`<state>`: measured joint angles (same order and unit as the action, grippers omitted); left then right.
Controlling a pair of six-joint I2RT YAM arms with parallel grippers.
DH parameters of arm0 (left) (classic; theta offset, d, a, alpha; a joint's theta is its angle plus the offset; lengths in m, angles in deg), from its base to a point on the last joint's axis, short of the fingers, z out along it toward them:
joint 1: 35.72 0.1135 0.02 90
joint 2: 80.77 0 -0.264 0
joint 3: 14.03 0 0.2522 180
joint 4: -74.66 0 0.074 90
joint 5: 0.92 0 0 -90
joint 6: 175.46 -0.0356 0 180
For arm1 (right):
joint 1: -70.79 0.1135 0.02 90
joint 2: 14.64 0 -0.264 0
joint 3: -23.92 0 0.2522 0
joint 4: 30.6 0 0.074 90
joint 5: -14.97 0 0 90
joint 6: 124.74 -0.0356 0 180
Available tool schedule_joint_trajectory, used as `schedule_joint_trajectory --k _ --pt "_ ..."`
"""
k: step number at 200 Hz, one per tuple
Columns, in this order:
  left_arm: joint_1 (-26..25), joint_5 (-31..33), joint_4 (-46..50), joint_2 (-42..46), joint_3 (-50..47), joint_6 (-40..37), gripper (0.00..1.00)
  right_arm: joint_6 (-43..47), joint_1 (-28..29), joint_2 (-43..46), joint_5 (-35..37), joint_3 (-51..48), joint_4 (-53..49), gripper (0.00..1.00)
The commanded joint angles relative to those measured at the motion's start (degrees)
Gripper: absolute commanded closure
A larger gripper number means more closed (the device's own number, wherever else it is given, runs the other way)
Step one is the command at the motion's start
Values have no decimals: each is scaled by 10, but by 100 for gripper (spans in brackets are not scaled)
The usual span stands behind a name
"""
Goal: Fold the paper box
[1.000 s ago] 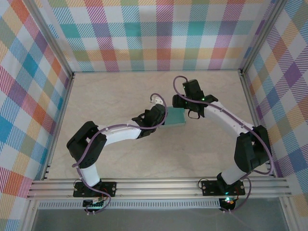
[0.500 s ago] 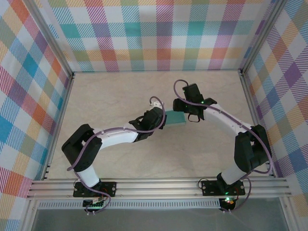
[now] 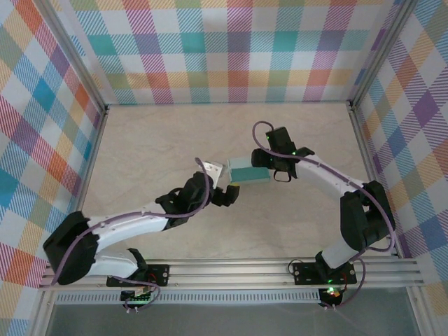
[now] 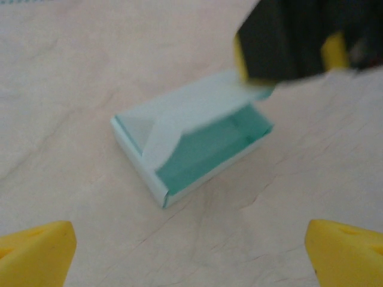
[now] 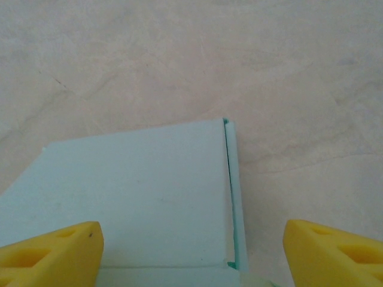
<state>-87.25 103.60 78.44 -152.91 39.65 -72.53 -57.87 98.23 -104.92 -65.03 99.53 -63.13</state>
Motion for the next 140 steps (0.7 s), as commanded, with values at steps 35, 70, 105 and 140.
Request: schedule_joint_trajectory --k 35,70,105,140 --pt "87 -60 127 -35 119 194 11 13 2 20 -30 -43 21 21" --pt "110 -82 153 -120 167 204 29 20 2 20 -28 -58 24 21" --pt "123 -101 165 -214 216 200 39 24 2 8 -26 -70 32 21" --pt "126 -122 143 -282 232 202 45 27 1 -8 -20 -81 34 21"
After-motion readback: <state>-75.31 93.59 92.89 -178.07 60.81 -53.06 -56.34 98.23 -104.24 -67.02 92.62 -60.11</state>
